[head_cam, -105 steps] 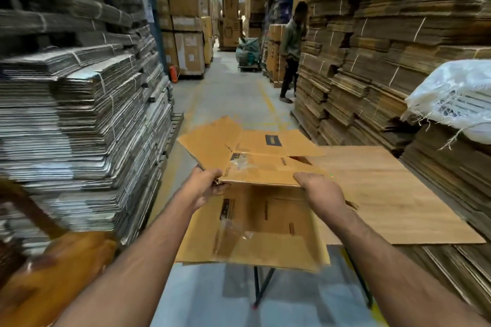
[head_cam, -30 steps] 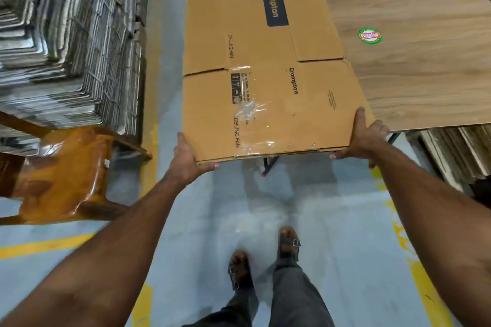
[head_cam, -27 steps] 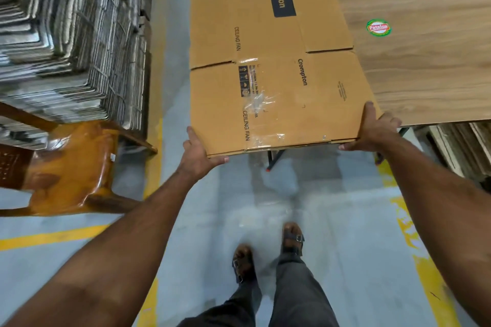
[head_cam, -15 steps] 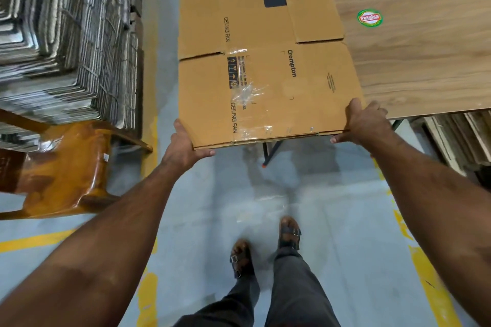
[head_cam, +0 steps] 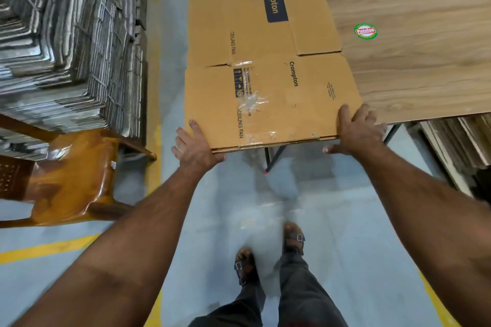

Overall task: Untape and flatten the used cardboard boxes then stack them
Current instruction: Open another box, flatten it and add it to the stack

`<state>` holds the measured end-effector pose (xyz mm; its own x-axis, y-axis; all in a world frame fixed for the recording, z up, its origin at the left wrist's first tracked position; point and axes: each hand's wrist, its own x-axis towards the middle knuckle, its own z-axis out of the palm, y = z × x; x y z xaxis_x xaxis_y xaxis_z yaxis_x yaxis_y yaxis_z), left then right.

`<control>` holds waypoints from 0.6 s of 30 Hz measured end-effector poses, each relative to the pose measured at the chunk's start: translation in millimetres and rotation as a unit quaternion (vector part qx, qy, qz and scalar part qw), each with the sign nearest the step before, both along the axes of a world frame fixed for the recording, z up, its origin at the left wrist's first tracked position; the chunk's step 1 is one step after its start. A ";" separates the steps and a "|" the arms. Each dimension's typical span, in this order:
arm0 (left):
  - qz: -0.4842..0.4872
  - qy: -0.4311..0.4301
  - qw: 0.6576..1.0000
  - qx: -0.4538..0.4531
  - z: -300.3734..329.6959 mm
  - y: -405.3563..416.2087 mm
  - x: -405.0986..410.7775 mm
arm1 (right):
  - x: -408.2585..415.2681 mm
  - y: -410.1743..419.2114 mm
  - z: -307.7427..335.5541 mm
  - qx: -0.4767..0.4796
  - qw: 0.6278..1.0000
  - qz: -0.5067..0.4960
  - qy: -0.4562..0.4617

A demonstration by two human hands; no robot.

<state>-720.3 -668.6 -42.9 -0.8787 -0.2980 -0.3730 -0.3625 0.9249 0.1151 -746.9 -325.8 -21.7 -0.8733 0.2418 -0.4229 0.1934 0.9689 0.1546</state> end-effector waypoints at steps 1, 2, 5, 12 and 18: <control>-0.029 -0.007 0.999 -0.033 3.7 2.1 1.4 | 2.2 -4.9 5.4 -0.007 1.000 0.007 0.011; -0.063 -0.008 0.996 -0.065 7.0 4.1 2.7 | 4.8 -9.8 10.7 -0.015 1.000 0.013 0.023; -0.127 0.021 0.990 -0.066 20.6 15.9 0.4 | 16.1 -21.5 27.5 -0.053 0.996 0.029 0.067; -0.318 0.103 0.939 0.084 73.1 110.8 9.0 | 91.9 6.8 55.4 -0.191 0.972 -0.001 0.138; -0.464 0.035 0.879 0.104 83.2 213.3 62.5 | 212.5 71.9 24.4 -0.184 0.972 -0.129 0.074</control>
